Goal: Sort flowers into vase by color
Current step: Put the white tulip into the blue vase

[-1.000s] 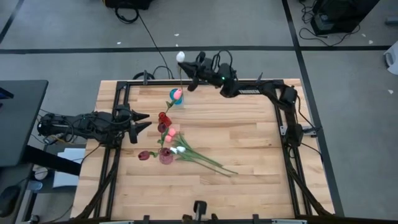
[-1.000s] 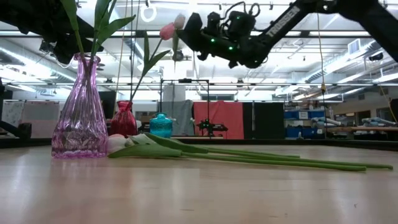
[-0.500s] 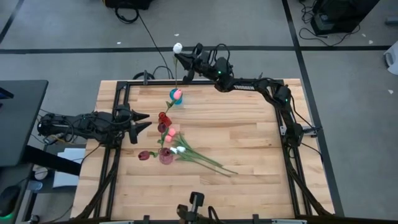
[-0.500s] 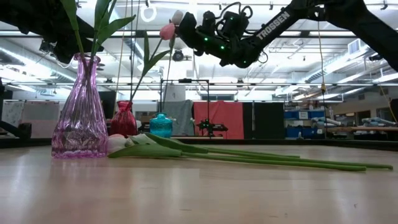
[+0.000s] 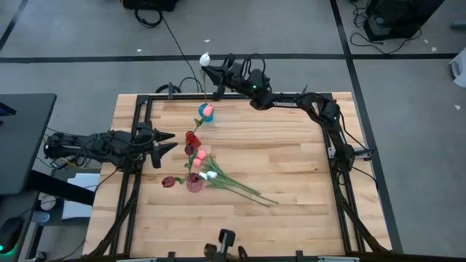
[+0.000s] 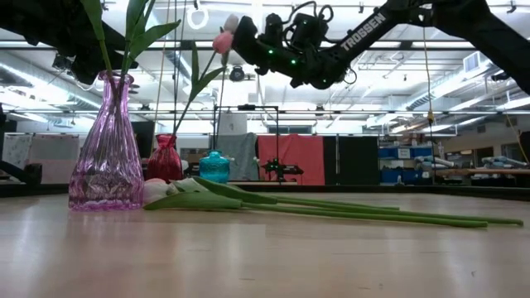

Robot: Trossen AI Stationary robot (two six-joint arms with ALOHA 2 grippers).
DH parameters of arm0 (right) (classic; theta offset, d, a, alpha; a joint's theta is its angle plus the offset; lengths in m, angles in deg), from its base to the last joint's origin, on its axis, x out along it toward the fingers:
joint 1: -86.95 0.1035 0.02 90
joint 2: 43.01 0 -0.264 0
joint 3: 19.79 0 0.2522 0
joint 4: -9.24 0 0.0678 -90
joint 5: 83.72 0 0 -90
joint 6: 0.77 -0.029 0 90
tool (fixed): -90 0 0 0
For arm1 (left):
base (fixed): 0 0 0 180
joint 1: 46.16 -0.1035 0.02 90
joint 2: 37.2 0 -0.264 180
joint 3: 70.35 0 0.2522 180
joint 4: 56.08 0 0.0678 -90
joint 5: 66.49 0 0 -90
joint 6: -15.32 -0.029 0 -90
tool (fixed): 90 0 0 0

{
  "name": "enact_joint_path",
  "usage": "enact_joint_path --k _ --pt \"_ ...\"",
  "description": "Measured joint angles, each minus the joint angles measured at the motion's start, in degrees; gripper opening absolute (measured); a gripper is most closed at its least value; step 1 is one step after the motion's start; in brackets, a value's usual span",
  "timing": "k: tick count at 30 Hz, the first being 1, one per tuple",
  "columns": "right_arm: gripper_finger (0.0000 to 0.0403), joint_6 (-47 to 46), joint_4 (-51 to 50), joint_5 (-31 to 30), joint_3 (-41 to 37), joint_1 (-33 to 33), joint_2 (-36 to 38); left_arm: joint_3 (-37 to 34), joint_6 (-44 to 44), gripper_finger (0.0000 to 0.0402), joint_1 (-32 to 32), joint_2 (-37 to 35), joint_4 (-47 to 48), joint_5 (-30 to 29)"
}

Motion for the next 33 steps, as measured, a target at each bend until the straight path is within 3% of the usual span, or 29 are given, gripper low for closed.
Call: enact_joint_path --k 12,18,27,33 --pt "0.0008 -0.21 3.14 -0.85 -0.04 1.03 -7.43 0.00 0.33 0.0204 0.00 0.00 0.00 0.02" --pt "0.0024 -0.54 -1.60 2.09 -0.02 1.01 -8.15 0.00 0.28 0.0204 0.00 0.00 0.00 0.02" --pt "0.0099 3.43 -20.01 7.61 -0.02 0.91 -2.57 0.00 0.48 0.0204 0.00 0.00 0.02 0.02" --pt "0.0127 9.71 -40.79 7.70 -0.02 0.92 3.33 0.00 0.62 0.0203 0.00 0.00 0.04 1.08"
